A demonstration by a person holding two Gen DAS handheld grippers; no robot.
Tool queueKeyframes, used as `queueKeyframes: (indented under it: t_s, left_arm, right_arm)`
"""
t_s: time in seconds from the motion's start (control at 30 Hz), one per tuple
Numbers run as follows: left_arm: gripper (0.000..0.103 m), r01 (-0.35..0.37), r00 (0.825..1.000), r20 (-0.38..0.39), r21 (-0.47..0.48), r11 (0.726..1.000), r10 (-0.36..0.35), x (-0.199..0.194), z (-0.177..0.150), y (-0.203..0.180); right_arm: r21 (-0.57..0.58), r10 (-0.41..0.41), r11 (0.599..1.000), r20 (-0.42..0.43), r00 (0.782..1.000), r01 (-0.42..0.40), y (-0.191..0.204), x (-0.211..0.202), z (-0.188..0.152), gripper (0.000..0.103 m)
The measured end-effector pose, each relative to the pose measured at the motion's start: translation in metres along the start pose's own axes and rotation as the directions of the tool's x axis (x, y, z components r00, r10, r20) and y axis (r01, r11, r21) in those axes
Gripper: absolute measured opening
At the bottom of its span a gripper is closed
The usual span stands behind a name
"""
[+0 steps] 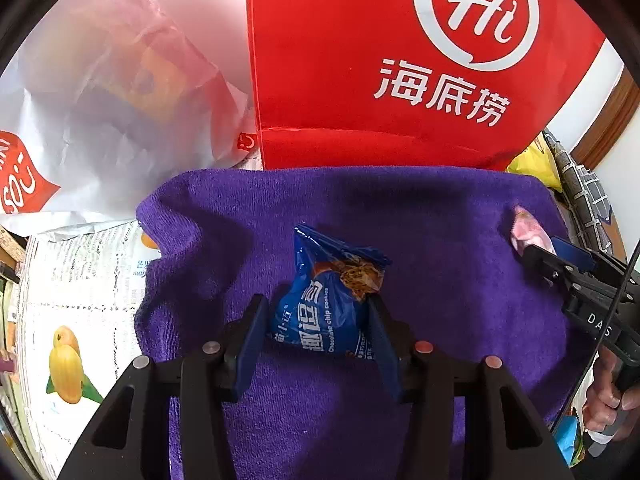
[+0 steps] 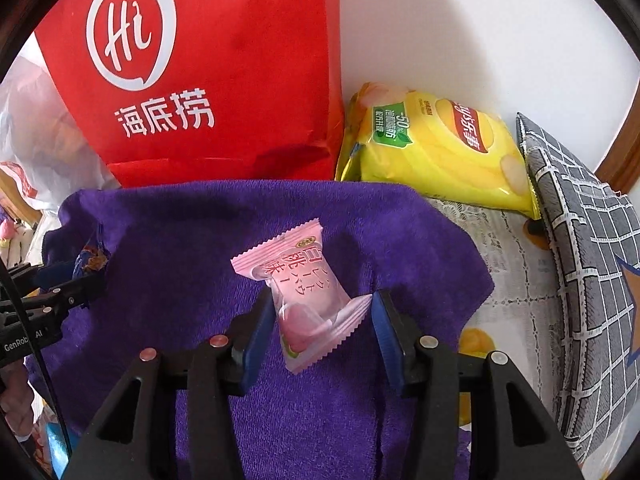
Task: Organize snacks
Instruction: 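Open both tools to drop the blue bag and pink candy on the towel, then grasp the panda-print packet with the left tool while the right tool grasps the green snack bag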
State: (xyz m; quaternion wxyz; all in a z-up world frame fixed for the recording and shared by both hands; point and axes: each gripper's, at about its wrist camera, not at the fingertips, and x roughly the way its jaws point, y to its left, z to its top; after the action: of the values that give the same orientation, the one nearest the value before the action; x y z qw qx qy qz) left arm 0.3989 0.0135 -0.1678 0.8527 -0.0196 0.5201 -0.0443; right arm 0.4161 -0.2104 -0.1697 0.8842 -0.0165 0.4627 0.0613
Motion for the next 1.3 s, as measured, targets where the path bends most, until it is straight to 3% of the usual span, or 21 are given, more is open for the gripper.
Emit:
queueKeyframes:
  t_s: [0.2,0.27,0.37,0.47,0.7,0.9,1.3]
  left_arm:
    - [0.052,0.015,1.000,-0.005,0.007,1.000,-0.015,-0.003,-0.001,-0.002]
    - [0.065,0.040,0.999,0.000,0.011,0.999,-0.040,-0.009,-0.001,-0.003]
    - [0.075,0.043,0.998,0.033,0.016,0.999,-0.044,-0.023,-0.001,-0.004]
    - [0.078,0.025,0.998,0.058,0.018,1.000,-0.026,-0.041,-0.002,-0.008]
    - [0.082,0.016,0.993,0.117,-0.006,1.000,-0.015,-0.089,-0.022,-0.007]
    - [0.086,-0.041,0.982,0.183,0.006,0.999,0.039,-0.140,-0.046,-0.006]
    - [0.086,-0.009,0.966,0.257,-0.040,0.999,0.019,-0.201,-0.113,0.001]
  right_arm:
    - [-0.013,-0.003,1.000,0.020,1.000,0.003,0.001,-0.008,0.001,0.056]
    - [-0.012,0.006,1.000,0.037,0.999,-0.006,0.002,-0.017,0.002,0.059]
    - [-0.008,0.001,1.000,0.068,0.998,-0.001,0.003,-0.035,0.004,0.070]
    - [0.007,0.000,1.000,0.096,0.995,-0.001,0.003,-0.055,0.002,0.085]
    - [0.021,-0.079,0.997,0.118,0.990,0.077,0.000,-0.112,-0.014,0.091]
    - [0.097,-0.118,0.990,0.143,0.983,0.104,-0.011,-0.161,-0.042,0.095]
    - [0.199,-0.177,0.972,0.248,0.952,0.128,-0.021,-0.230,-0.108,0.094]
